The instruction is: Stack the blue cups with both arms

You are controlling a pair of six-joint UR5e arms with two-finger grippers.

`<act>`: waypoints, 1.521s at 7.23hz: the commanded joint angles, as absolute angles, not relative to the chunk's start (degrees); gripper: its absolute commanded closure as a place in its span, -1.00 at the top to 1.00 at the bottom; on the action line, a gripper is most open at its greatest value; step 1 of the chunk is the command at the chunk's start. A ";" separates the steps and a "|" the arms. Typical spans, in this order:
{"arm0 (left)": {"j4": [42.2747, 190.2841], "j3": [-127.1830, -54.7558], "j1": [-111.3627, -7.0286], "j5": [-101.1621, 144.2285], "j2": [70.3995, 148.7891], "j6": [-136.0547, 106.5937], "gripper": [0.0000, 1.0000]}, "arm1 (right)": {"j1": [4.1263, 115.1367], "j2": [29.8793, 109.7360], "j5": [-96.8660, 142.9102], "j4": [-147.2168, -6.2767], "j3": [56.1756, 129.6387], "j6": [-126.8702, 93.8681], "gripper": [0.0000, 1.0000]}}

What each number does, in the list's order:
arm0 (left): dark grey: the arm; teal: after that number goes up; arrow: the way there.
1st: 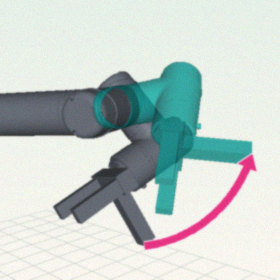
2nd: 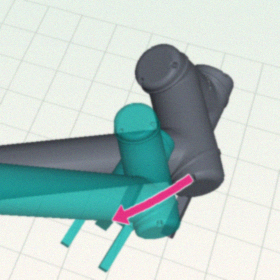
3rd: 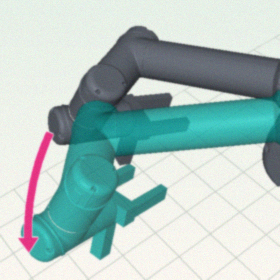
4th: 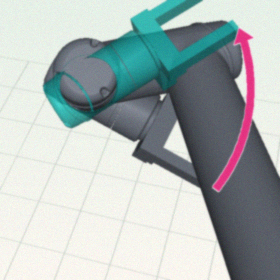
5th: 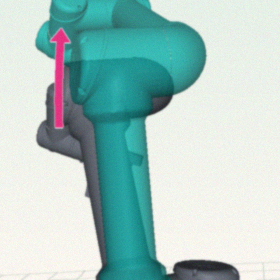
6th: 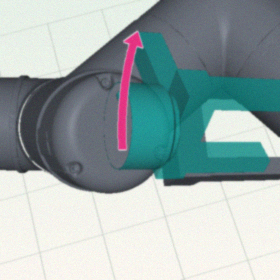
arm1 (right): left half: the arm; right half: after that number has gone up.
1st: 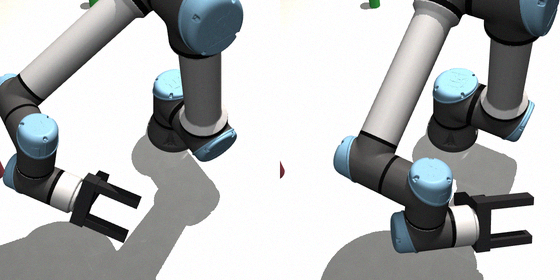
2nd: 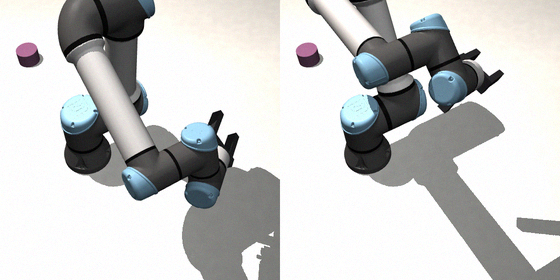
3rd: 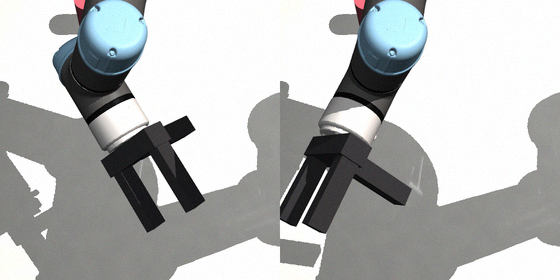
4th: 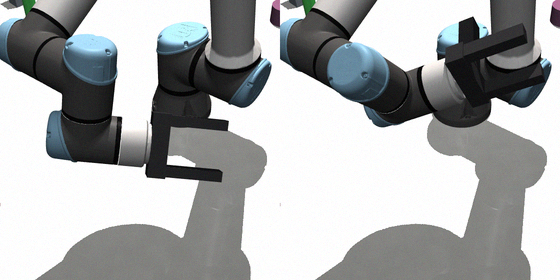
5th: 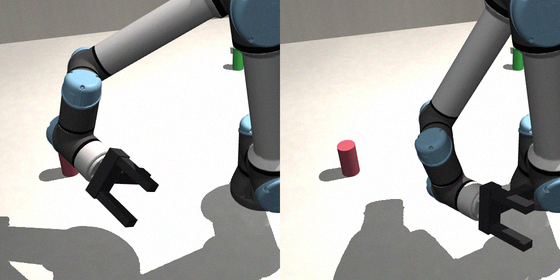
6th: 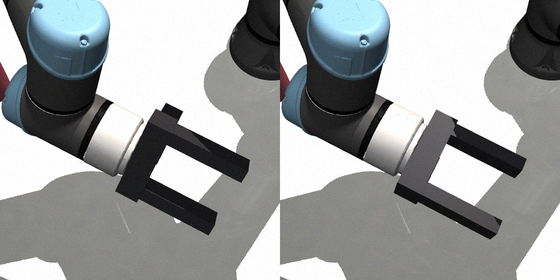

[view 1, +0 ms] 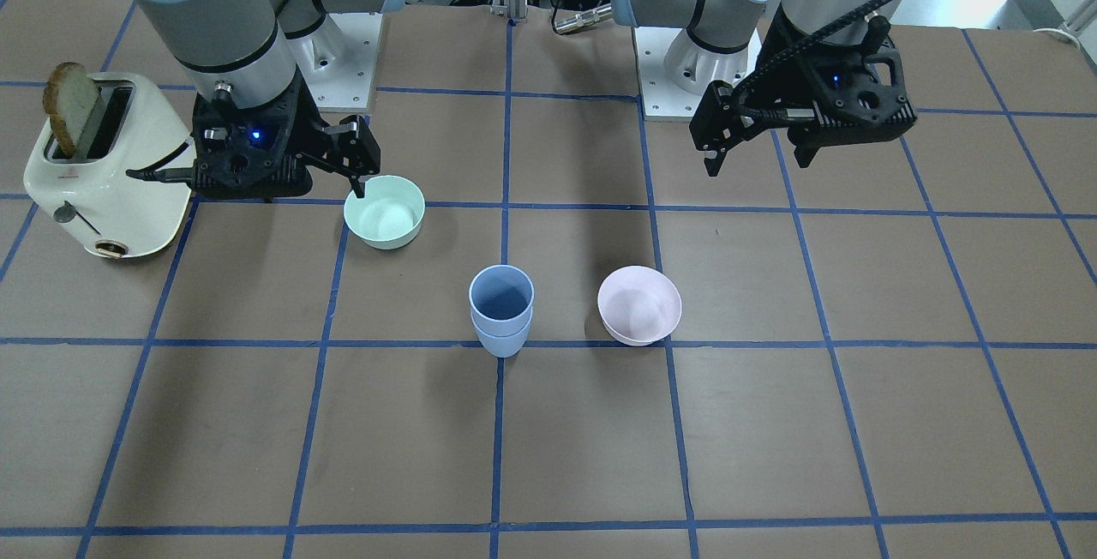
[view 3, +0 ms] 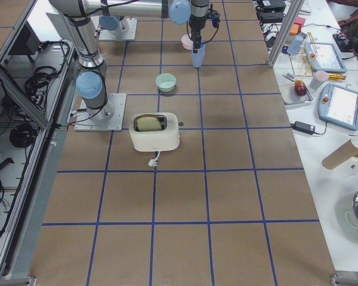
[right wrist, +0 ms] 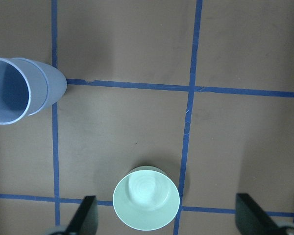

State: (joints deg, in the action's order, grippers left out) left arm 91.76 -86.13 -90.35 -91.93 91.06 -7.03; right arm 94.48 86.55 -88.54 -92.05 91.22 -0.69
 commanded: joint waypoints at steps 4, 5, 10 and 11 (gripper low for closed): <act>91.76 -86.13 -90.35 -91.93 91.05 -7.03 1.00 | 90.11 90.61 -89.12 -87.90 90.27 1.83 1.00; 91.76 -86.13 -90.35 -91.93 91.05 -7.03 1.00 | 89.83 91.40 -91.12 -87.89 90.35 1.93 1.00; 91.76 -86.13 -90.35 -91.93 91.05 -7.03 1.00 | 89.82 91.41 -91.05 -87.01 90.61 1.93 1.00; 91.76 -86.13 -90.35 -91.93 91.05 -7.03 1.00 | 89.82 91.41 -90.97 -87.10 90.62 1.93 1.00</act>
State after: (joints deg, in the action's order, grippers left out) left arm 91.76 -86.13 -90.35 -91.93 91.06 -7.03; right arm 89.83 91.42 -91.03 -87.08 90.57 1.93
